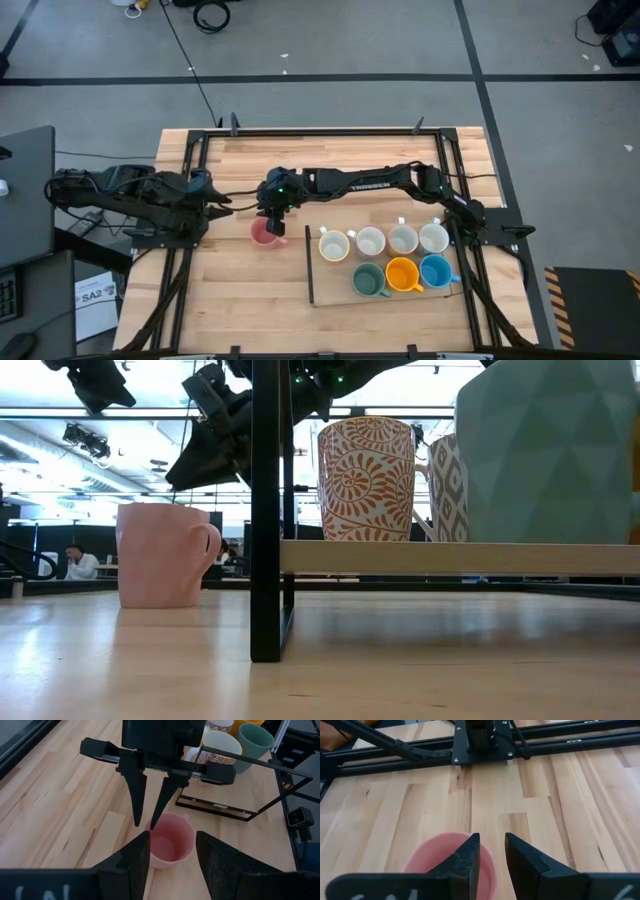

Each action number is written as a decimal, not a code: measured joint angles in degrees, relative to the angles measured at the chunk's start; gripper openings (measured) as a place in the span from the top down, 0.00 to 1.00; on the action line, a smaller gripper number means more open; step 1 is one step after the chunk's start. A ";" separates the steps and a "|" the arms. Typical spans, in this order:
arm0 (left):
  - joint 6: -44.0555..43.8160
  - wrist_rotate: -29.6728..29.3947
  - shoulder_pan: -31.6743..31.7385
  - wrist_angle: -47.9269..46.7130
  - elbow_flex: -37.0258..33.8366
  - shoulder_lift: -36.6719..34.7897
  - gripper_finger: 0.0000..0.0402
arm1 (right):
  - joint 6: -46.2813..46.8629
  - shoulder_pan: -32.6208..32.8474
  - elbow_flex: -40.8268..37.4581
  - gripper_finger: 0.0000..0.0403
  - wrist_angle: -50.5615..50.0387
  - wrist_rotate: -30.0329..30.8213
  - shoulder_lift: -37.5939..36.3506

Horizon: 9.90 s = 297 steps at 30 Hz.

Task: Place coffee mugs
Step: Put the pink mug on the shelf, then return to Home Position

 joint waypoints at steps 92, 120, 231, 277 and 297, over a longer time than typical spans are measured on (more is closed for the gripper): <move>0.61 -0.44 0.00 -0.33 0.00 0.02 0.59 | -1.83 0.11 17.99 0.95 -31.11 0.74 -4.51; -0.01 -0.44 0.00 -0.33 -0.01 0.02 0.59 | 12.04 27.33 16.95 0.95 -56.88 18.56 -22.75; -0.02 -0.44 0.00 0.50 -0.02 0.02 0.59 | 18.56 26.27 -25.31 0.69 -21.72 17.86 -25.44; -0.02 -0.42 0.00 0.52 -0.02 0.02 0.59 | -3.47 16.08 -26.04 0.70 -36.14 18.29 -78.20; -0.02 -0.42 0.00 0.55 -0.02 0.02 0.59 | 3.14 13.62 -61.11 0.70 -13.22 17.76 -110.14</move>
